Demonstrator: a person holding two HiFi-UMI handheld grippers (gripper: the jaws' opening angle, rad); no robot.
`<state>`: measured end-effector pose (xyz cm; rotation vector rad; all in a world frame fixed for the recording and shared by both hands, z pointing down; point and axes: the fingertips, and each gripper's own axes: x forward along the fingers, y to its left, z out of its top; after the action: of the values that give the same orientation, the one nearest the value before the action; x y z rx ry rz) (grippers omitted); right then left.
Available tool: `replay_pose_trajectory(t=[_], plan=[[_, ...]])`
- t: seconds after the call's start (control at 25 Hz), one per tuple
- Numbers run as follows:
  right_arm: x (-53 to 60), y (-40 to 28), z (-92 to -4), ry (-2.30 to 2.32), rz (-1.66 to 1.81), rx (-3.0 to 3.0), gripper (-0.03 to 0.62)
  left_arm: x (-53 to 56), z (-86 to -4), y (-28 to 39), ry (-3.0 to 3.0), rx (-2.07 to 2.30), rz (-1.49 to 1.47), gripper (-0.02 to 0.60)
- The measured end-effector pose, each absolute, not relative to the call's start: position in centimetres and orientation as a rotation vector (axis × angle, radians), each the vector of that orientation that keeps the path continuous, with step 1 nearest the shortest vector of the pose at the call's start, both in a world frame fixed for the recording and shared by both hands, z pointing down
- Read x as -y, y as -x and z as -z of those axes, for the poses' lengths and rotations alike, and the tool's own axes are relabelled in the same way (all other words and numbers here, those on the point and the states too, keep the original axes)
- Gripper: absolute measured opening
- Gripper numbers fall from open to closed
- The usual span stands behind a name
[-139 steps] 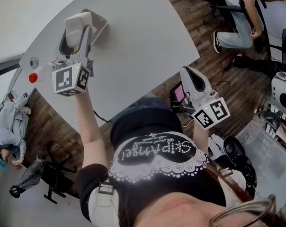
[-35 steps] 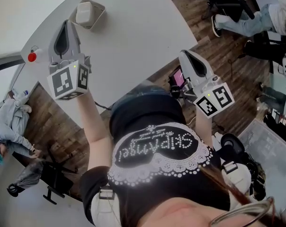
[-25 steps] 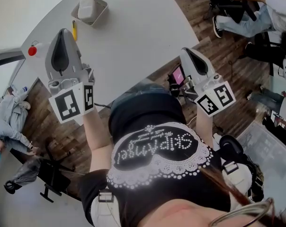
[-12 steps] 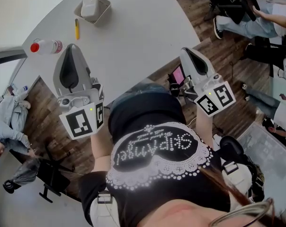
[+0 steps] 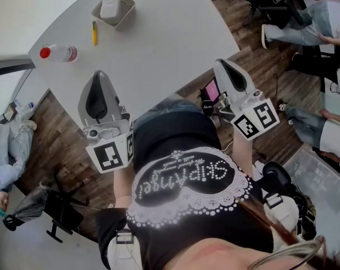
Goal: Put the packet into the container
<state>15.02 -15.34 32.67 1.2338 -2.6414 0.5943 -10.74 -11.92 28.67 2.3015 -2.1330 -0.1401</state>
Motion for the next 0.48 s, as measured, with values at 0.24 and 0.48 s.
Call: replay_pose_trajectory(t=[0.24, 0.48], plan=[[13.5, -13.9, -32.8, -1.244, -0.591, 2.623, -0.005, 8.9, -29.5, 11.1, -2.328, 2.078, 0.202, 0.002], [12.1, -13.7, -32.8, -1.268, -0.585, 2.613, -0.005, 7.2, -30.5, 10.9, -2.344, 2.044, 0.18, 0.002]])
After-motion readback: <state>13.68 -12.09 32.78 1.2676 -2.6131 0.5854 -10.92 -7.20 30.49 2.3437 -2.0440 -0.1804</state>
